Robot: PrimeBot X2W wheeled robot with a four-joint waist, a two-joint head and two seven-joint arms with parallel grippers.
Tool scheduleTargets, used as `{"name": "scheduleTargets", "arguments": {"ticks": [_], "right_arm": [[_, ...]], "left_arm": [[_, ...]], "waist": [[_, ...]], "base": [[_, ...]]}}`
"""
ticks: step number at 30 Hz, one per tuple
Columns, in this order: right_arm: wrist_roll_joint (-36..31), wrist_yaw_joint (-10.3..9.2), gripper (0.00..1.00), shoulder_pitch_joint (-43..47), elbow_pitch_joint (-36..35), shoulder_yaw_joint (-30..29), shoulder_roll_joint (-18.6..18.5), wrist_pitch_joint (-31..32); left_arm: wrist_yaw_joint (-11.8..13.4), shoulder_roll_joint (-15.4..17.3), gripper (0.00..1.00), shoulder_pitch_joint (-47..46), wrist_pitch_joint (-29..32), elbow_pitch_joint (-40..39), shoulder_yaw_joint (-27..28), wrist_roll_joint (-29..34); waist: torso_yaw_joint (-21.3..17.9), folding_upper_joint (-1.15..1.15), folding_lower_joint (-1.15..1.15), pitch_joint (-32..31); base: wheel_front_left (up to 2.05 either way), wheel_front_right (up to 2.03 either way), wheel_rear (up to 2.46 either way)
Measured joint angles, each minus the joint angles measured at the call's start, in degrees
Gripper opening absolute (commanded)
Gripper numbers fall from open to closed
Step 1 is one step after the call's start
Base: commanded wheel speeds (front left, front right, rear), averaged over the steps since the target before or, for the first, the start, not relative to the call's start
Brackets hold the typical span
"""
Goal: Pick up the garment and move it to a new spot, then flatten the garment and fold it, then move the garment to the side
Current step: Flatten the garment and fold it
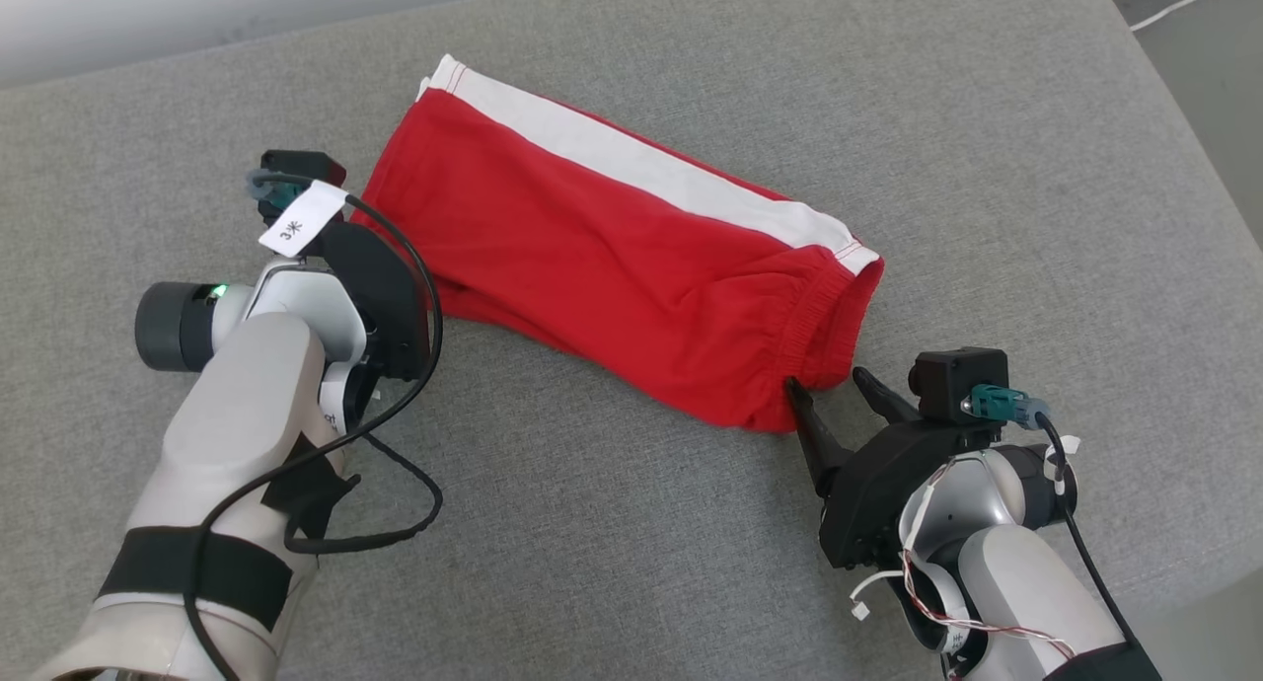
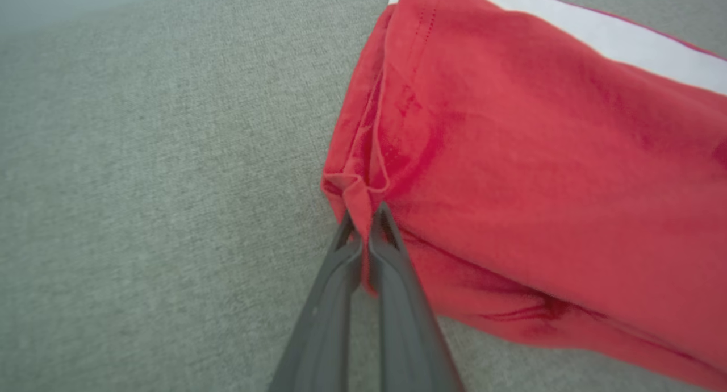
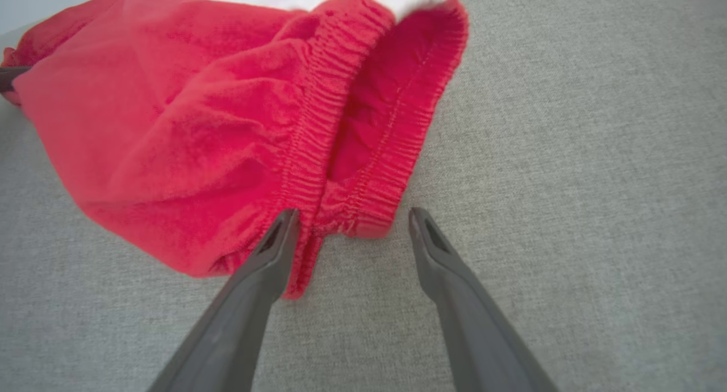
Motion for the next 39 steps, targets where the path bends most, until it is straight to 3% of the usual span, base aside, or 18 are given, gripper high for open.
{"name": "scheduleTargets", "arguments": {"ticks": [2, 4, 5, 6, 7, 10, 11, 25, 39], "right_arm": [[0.0, 0.0, 1.0, -0.13, 0.23, -0.11, 0.03, 0.35], [0.0, 0.0, 0.88, -0.41, 0.54, 0.02, 0.09, 0.74], [0.0, 0.0, 0.65, -0.64, 0.67, 0.13, 0.1, 0.81], [0.0, 0.0, 0.54, -0.97, 0.7, 0.29, 0.1, 1.23], [-0.03, 0.0, 0.53, -1.18, 0.7, 0.41, 0.11, 1.25], [-0.11, 0.0, 0.24, -1.18, 0.7, 0.64, 0.13, 1.71], [-0.18, 0.0, 0.0, -1.18, 0.7, 0.65, 0.14, 1.75], [-0.32, 0.0, 0.0, 0.85, 0.89, -0.9, 0.18, 3.05], [-2.36, 0.0, 0.0, 5.08, -1.94, -2.63, -3.82, 5.65]], "left_arm": [[-0.01, -0.07, 0.0, -0.22, -0.01, -0.01, -0.02, -0.01], [-0.02, -0.12, 0.0, -0.56, -0.01, 0.01, -0.03, -0.05], [-0.02, -0.15, 0.0, -0.78, -0.01, 0.02, -0.03, -0.07], [-0.03, -0.18, 0.0, -0.88, -0.03, 0.02, -0.04, -0.07], [-0.05, -0.22, 0.0, -0.9, -0.11, 0.02, -0.05, -0.07], [-0.08, -0.35, 0.0, -0.92, -0.26, 0.03, -0.05, -0.08], [-0.09, -0.4, 0.0, -0.94, -0.27, 0.05, -0.05, -0.08], [-1.57, -0.91, 0.0, 2.68, -4.59, 0.43, 2.02, -3.94], [-3.09, -1.58, 0.0, 13.01, -10.4, -2.4, 3.78, -8.76]], "waist": [[0.18, 0.0, 0.0, 0.25], [0.33, 0.0, 0.0, 0.43], [0.4, 0.0, 0.0, 0.51], [0.47, 0.0, 0.0, 0.58], [0.55, 0.0, 0.0, 0.65], [0.77, 0.0, 0.0, 0.79], [0.83, 0.0, 0.0, 0.8], [2.03, 0.0, 0.0, -3.4], [6.7, 0.0, 0.0, -9.01]], "base": [[0.0, 0.0, 0.0], [0.0, 0.0, 0.0], [0.0, 0.0, 0.0], [0.0, 0.0, 0.0], [0.0, 0.0, 0.0], [0.0, 0.0, 0.0], [0.0, 0.0, 0.0], [0.0, 0.0, 0.0], [0.0, 0.0, 0.0]]}}
